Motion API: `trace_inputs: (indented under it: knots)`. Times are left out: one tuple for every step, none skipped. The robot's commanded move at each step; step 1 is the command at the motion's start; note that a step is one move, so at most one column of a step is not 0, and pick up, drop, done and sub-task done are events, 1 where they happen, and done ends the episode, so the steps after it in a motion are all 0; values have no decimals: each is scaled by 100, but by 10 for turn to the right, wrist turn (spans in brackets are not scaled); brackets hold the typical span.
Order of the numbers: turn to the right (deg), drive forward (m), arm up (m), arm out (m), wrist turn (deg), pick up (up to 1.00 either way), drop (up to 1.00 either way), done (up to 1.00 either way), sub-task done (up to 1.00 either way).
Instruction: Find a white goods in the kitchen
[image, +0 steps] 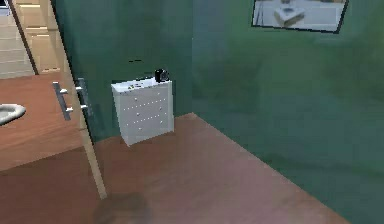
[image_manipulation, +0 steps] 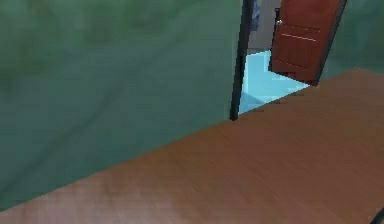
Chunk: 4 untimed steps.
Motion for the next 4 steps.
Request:
trace_inputs:
  knots:
    - [90,0,0,0,0,0,0,0,0]
    - [0,10,0,0,0,0,0,0,0]
    - [-450,0,0,0,0,0,0,0,0]
    - [-270,0,0,0,0,0,0,0,0]
